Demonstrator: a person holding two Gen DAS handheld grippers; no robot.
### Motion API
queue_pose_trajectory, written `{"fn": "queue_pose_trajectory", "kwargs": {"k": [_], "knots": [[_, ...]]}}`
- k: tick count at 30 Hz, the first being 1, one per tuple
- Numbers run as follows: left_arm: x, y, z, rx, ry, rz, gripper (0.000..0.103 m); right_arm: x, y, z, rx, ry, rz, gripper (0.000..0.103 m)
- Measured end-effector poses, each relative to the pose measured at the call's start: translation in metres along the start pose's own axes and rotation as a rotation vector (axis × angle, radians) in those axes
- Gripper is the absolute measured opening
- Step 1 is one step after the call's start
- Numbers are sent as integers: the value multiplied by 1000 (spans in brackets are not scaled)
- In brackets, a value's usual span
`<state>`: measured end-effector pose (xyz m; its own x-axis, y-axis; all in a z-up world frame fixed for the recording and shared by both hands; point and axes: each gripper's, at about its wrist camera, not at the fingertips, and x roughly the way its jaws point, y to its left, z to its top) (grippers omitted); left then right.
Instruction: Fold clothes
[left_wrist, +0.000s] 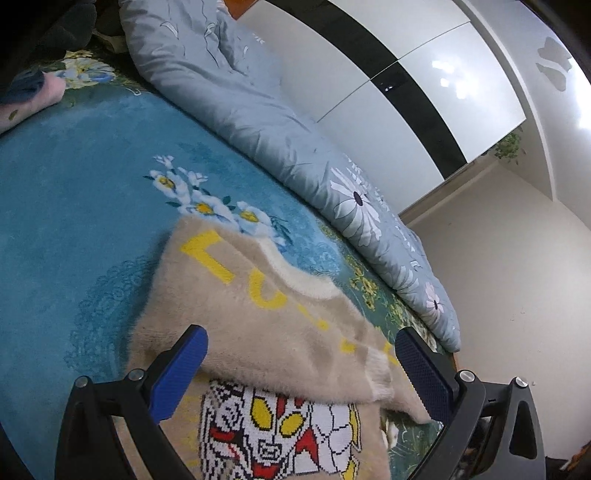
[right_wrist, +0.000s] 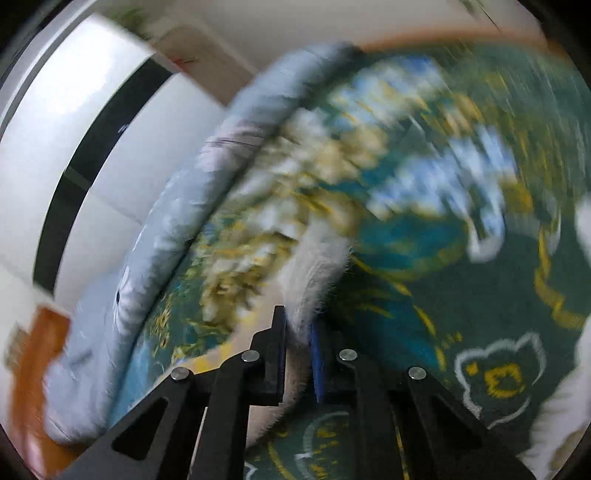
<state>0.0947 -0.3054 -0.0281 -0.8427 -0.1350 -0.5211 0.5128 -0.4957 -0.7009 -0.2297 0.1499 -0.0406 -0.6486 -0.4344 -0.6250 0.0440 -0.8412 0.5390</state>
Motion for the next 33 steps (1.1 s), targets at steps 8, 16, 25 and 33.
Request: {"fn": "queue_pose_trajectory", "kwargs": {"k": [8, 16, 25, 33], "knots": [[-15, 20, 12, -69, -28, 21, 103, -77, 191, -13, -469, -76, 158, 11], [-40, 53, 27, -133, -82, 169, 103, -87, 336, -108, -789, 28, 279, 11], [-70, 112, 35, -347, -158, 236, 103, -25, 399, -259, -1020, 261, 327, 11], [-69, 127, 34, -405, -132, 211, 103, 20, 395, -347, -1172, 380, 250, 11]]}}
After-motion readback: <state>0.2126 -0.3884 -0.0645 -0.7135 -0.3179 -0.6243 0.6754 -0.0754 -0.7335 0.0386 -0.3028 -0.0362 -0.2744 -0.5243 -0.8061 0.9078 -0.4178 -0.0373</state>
